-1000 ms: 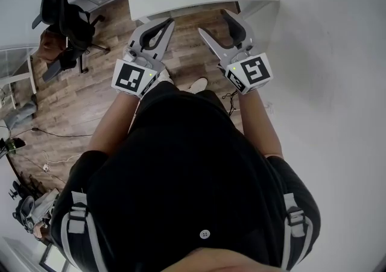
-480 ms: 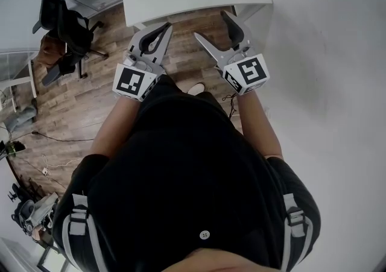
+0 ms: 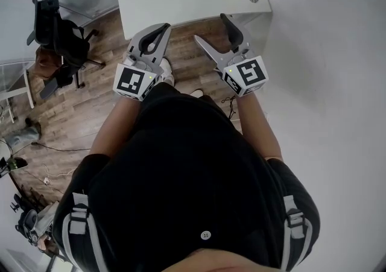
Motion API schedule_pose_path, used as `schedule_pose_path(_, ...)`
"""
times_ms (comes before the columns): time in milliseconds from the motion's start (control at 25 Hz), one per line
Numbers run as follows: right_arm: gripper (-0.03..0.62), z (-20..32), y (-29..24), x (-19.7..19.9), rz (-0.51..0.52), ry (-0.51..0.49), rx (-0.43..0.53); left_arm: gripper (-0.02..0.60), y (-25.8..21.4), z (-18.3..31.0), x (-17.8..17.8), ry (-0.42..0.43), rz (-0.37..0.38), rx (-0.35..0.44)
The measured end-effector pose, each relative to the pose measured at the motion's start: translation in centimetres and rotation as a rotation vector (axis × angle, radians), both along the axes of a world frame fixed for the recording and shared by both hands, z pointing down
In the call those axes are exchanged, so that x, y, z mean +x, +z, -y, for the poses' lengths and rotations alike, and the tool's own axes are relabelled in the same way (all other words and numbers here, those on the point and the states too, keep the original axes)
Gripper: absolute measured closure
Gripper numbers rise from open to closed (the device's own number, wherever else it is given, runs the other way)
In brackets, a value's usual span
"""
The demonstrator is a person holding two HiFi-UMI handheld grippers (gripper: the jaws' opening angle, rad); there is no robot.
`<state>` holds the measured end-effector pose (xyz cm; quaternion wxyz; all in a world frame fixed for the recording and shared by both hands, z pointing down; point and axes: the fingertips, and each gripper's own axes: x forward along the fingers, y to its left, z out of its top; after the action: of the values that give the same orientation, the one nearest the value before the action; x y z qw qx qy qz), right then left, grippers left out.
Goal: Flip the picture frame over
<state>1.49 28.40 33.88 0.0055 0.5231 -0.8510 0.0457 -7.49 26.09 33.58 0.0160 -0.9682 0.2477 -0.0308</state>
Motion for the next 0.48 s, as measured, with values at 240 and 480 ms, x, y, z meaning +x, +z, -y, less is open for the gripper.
schedule_pose_path(240, 0.233, 6.0, -0.1, -0.1, -0.011, 0.03, -0.017, 0.577, -0.5, 6.1, -0.3, 0.027, -0.014, 0.002)
schedule_pose_path(480, 0.233, 11.0, 0.5, -0.9, -0.02, 0.055, -0.044, 0.577, -0.3, 11.4, -1.0, 0.052, -0.013, -0.005)
